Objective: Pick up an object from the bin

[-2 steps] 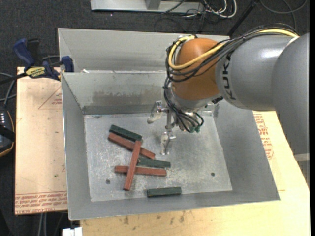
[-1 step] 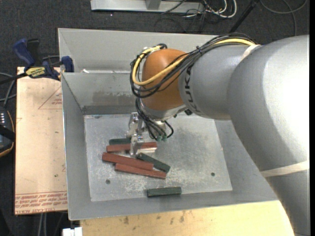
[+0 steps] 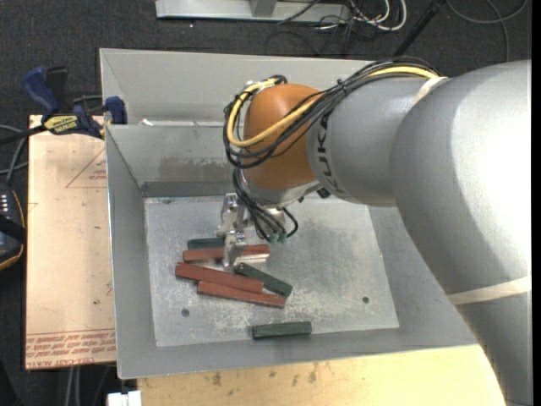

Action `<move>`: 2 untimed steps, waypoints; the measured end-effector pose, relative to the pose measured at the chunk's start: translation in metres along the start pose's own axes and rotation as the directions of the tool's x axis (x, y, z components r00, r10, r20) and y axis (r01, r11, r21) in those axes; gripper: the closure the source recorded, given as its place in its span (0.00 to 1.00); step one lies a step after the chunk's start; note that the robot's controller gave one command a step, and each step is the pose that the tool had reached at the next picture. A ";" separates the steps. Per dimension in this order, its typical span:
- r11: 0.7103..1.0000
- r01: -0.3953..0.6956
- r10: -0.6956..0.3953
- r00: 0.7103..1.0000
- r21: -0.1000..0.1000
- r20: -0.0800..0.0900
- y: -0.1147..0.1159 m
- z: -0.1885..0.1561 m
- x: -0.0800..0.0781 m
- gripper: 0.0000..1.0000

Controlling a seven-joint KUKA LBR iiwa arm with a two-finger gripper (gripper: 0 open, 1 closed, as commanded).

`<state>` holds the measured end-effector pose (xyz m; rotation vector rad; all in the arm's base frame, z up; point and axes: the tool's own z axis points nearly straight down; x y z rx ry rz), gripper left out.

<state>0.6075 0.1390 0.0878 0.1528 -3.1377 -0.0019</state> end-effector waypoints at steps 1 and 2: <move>1.000 0.005 -0.005 1.000 0.000 -0.002 0.004 -0.018 0.001 1.00; 1.000 -0.006 0.006 1.000 0.000 0.001 0.001 -0.034 0.008 1.00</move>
Offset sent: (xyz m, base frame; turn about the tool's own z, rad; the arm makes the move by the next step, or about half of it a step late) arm -0.0080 -0.0006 0.0333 0.0075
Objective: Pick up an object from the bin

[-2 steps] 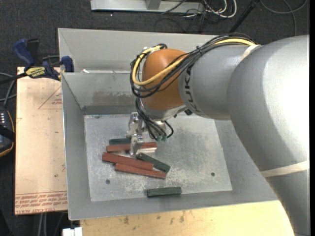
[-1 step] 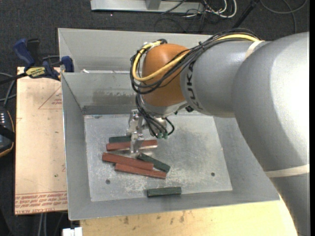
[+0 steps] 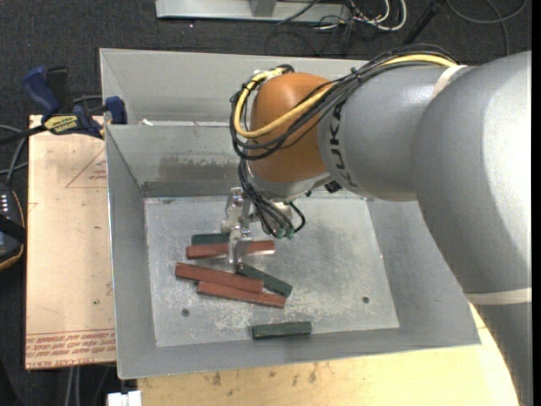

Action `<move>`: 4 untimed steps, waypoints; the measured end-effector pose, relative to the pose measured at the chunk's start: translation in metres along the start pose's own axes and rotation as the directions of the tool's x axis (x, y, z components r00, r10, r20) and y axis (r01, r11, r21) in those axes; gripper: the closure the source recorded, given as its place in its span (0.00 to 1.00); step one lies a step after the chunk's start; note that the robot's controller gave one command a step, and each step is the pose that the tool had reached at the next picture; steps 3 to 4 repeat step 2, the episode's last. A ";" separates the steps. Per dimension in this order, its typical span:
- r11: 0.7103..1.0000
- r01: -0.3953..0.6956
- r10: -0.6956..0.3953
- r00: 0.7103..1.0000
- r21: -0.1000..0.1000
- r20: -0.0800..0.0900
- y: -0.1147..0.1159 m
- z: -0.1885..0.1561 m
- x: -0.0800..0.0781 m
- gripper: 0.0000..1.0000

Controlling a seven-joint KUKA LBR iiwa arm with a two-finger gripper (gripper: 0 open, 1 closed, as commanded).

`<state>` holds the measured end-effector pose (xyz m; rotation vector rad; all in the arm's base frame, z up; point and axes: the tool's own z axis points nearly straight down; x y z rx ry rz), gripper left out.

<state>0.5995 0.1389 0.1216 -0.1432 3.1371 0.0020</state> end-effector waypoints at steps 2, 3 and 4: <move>1.000 -0.024 0.024 1.000 0.000 0.001 0.006 -0.084 0.011 1.00; 1.000 -0.024 0.024 1.000 0.000 0.001 0.006 -0.084 0.011 1.00; 1.000 -0.024 0.024 1.000 0.000 0.001 0.006 -0.084 0.011 1.00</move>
Offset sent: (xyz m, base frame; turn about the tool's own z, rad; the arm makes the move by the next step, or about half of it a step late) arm 0.0000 0.0000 0.0000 0.0000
